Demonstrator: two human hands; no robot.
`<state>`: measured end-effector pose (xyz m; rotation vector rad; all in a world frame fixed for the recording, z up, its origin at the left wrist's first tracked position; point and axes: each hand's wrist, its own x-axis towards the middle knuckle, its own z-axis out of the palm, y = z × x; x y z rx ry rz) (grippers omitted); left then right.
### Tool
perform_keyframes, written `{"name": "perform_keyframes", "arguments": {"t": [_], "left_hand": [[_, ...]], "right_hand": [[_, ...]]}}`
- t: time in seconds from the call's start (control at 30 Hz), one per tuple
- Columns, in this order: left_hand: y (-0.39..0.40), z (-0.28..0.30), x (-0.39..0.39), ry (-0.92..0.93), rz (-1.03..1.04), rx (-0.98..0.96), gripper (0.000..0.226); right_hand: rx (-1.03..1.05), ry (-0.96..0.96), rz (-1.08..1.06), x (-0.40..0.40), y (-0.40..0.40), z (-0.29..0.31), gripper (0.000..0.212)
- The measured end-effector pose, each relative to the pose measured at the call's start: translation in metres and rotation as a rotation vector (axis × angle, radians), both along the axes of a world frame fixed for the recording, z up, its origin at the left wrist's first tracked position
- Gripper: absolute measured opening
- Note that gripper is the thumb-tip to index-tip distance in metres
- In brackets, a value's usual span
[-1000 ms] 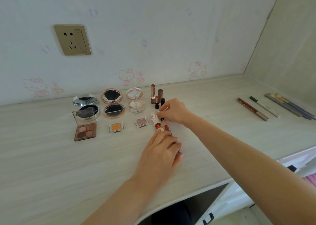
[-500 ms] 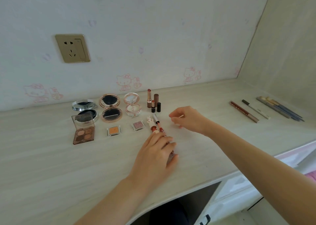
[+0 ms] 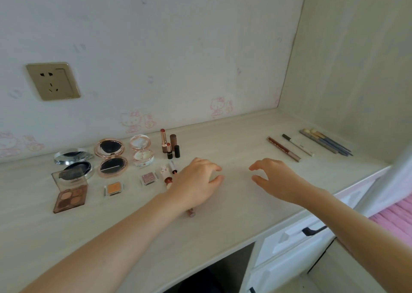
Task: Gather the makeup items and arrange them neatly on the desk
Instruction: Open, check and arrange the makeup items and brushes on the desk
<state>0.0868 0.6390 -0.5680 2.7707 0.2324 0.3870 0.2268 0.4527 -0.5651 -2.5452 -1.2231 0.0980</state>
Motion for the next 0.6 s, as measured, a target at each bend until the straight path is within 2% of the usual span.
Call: {"name": "perform_keyframes", "arguments": {"t": [0.27,0.43,0.6], "left_hand": [[-0.027,-0.001,0.104,0.098,-0.089,-0.096,0.038],[-0.055,-0.005,0.168,0.131,-0.08,-0.299,0.042],[-0.068,-0.012,0.207,0.144,-0.14,-0.119,0.053]], "right_hand": [[0.09,-0.107,-0.2,0.06,-0.046,-0.007,0.031],[0.204,-0.14,-0.327,0.089,-0.055,-0.021,0.032],[0.137,-0.156,-0.415,0.101,-0.052,-0.029,0.036]]}}
